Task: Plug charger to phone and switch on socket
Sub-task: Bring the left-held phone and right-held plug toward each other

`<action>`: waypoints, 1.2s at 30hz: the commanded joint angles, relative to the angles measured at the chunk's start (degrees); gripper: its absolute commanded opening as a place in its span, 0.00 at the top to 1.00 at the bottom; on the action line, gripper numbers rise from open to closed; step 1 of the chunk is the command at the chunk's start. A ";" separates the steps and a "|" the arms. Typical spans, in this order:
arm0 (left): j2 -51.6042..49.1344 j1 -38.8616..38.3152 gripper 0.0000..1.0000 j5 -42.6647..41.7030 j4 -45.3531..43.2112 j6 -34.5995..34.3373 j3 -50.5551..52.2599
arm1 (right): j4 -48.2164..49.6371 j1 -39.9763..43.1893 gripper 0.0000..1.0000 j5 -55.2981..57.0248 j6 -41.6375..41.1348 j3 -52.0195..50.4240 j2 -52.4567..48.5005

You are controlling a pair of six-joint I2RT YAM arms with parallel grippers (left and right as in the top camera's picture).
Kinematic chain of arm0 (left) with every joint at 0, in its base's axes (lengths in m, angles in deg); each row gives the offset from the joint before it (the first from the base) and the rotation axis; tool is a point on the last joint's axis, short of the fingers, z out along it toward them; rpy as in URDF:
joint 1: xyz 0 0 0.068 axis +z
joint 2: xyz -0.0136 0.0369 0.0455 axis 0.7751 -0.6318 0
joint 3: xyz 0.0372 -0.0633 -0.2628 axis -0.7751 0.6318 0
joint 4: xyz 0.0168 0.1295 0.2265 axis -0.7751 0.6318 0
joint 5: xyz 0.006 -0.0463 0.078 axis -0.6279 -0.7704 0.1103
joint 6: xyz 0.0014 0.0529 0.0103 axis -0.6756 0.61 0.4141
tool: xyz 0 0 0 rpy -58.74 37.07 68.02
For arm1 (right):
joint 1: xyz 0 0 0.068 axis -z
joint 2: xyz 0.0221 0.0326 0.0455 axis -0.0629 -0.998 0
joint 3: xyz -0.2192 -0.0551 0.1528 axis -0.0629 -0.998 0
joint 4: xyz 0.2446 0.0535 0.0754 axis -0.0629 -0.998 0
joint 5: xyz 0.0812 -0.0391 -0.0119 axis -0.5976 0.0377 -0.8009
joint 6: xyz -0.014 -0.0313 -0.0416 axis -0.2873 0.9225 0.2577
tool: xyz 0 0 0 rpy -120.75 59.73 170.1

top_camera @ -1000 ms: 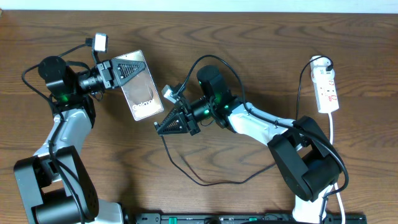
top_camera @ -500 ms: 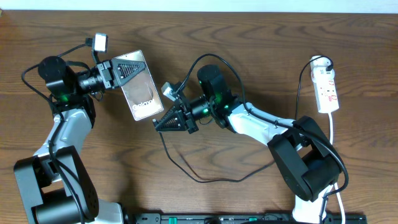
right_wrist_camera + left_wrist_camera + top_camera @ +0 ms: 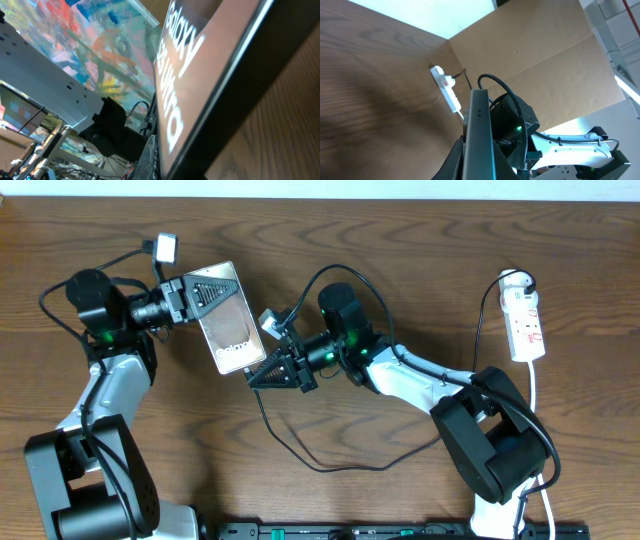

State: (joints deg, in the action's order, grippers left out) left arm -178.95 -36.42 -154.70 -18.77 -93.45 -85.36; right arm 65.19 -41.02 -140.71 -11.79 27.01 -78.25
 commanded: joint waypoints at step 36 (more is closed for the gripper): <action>0.22 -0.72 0.93 -0.72 -0.28 3.54 -0.02 | 1.18 -0.31 0.99 0.83 -1.66 0.33 0.46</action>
